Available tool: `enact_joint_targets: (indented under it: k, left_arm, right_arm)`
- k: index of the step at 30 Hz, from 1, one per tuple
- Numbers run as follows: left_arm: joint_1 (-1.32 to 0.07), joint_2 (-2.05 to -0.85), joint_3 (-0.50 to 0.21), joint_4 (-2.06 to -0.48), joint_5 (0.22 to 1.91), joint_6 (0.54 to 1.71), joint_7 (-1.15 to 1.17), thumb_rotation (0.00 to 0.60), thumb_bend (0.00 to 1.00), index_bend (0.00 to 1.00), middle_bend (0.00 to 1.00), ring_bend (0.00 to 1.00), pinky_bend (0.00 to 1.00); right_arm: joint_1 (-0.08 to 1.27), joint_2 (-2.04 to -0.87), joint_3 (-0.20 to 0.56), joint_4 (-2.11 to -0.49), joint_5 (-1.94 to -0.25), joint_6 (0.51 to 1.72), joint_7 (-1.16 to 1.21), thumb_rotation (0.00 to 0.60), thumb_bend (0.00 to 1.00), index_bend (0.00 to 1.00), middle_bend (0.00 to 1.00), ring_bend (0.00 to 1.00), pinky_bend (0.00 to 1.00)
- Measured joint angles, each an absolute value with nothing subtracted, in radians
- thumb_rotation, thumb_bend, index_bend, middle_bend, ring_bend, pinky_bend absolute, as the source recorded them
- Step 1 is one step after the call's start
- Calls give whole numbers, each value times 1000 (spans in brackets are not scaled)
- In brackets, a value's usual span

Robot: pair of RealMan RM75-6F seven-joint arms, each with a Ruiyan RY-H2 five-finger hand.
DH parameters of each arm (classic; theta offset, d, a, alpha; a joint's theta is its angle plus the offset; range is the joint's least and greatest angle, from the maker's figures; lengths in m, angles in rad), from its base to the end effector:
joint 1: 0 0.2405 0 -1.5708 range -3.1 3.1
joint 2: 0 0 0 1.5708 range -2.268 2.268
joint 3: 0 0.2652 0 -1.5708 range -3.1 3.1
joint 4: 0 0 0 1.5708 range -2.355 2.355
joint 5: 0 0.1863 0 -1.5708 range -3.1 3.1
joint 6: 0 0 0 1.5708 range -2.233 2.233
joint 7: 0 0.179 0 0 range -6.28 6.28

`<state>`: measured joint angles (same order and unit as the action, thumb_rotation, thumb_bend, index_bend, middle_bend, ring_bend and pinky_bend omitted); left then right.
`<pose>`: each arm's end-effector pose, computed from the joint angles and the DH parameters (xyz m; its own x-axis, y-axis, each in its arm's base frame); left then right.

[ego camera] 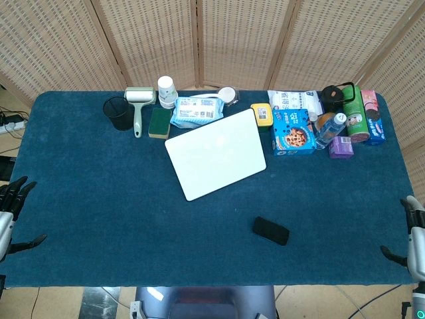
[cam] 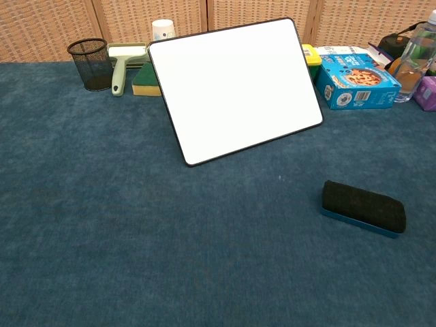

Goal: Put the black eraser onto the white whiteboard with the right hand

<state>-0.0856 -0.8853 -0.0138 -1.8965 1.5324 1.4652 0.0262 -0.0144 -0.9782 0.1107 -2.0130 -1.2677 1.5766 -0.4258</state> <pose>-0.2659 0.2040 0.2207 0.3782 0.0611 0.9237 0.9255 -0.0478 -0.3758 -0.2921 -0.1866 0.2301 0.5315 -0.0155 0.8469 -0.8097 0.2843 0.5134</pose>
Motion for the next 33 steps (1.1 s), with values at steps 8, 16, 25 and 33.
enact_joint_targets:
  k: [8, 16, 25, 33]
  left_arm:
    - [-83, -885, -13, -1899, 1532, 1469, 28, 600, 112, 0, 0, 0, 30]
    - [-83, -884, -16, -1899, 1524, 1470, 24, 600, 111, 0, 0, 0, 30]
    - [-85, -888, -21, -1907, 1506, 1464, 44, 600, 111, 0, 0, 0, 30]
    - [-91, -889, -26, -1906, 1491, 1453, 50, 600, 112, 0, 0, 0, 30]
  right_arm:
    - [-6, -982, 101, -2013, -1266, 1557, -434, 600, 0, 126, 134, 61, 49]
    - [32, -995, 98, -2014, -1272, 1480, -413, 600, 0, 126, 134, 75, 82]
    - [191, -1074, 129, -2008, -1244, 1280, -428, 600, 0, 129, 149, 103, 122]
    - [314, -1239, 145, -1961, -1135, 1163, -518, 600, 0, 147, 177, 135, 155]
